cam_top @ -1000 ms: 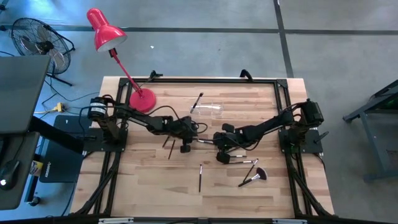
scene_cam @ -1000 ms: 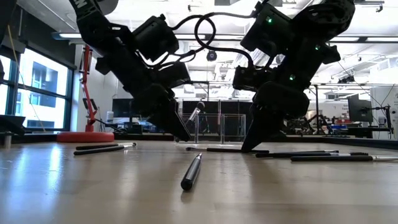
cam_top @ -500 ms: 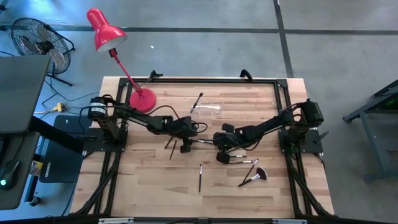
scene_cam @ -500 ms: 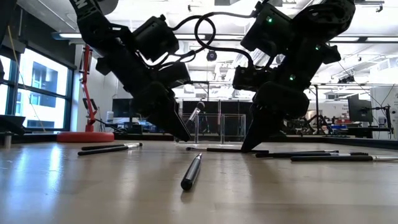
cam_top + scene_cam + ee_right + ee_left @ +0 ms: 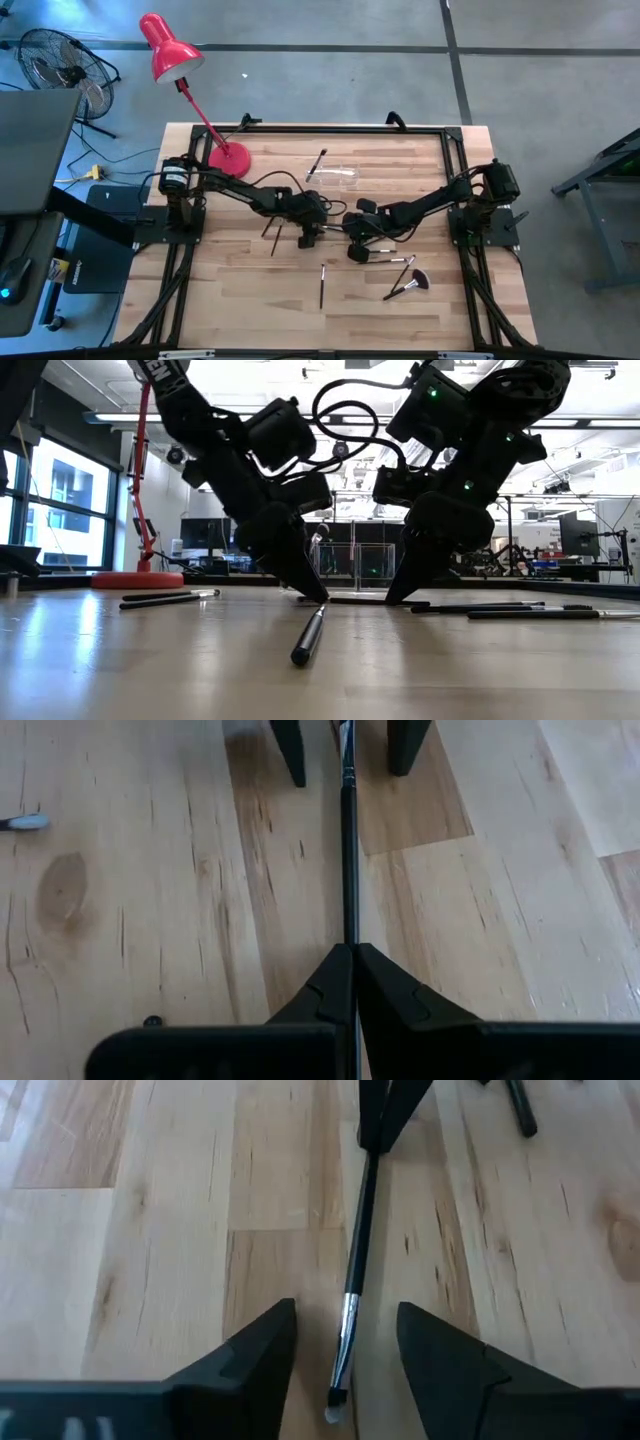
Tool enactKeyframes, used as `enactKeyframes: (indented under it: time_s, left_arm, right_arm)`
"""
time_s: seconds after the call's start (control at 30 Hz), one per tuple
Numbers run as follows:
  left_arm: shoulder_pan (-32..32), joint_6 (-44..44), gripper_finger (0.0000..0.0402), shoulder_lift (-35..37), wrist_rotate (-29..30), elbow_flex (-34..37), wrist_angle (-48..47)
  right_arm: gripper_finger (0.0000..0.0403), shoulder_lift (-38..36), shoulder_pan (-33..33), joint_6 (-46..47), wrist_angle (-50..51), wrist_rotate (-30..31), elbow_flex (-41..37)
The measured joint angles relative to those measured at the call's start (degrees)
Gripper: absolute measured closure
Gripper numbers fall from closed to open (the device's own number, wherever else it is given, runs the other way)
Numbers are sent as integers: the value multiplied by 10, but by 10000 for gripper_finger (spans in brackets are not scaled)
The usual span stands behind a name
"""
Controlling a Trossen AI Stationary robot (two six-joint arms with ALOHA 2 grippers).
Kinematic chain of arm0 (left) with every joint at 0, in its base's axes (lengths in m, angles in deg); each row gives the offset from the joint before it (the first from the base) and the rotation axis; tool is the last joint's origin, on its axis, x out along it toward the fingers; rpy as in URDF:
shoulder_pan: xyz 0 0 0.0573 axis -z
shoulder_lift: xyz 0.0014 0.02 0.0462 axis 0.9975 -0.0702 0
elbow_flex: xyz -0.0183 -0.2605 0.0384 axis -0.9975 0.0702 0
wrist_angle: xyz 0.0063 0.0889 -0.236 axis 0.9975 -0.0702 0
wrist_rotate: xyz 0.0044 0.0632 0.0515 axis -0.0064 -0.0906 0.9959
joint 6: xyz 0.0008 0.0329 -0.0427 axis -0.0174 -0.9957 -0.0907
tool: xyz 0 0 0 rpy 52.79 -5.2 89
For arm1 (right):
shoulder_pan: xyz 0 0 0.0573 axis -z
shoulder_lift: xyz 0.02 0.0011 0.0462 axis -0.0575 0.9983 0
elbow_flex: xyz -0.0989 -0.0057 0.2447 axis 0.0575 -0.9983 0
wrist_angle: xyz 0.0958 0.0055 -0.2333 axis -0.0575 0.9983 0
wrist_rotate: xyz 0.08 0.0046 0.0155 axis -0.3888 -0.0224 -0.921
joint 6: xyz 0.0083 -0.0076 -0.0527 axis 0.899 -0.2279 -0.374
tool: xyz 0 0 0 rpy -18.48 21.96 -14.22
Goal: Put items in baskets/containers
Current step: Put the eyeshadow brush into the transparent organizer
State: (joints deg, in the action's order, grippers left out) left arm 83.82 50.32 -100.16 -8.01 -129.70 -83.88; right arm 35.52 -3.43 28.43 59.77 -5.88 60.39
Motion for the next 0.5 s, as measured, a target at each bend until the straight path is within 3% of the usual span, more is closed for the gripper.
enactKeyframes:
  time_s: [0.3,0.5]
  left_arm:
    - [0,-15,330,0,-3,-12,-68]
    - [8,-12,355,0,4,-12,-94]
  right_arm:
    - [400,0,0,0,-1,2,0]
    - [395,0,0,3,-3,3,0]
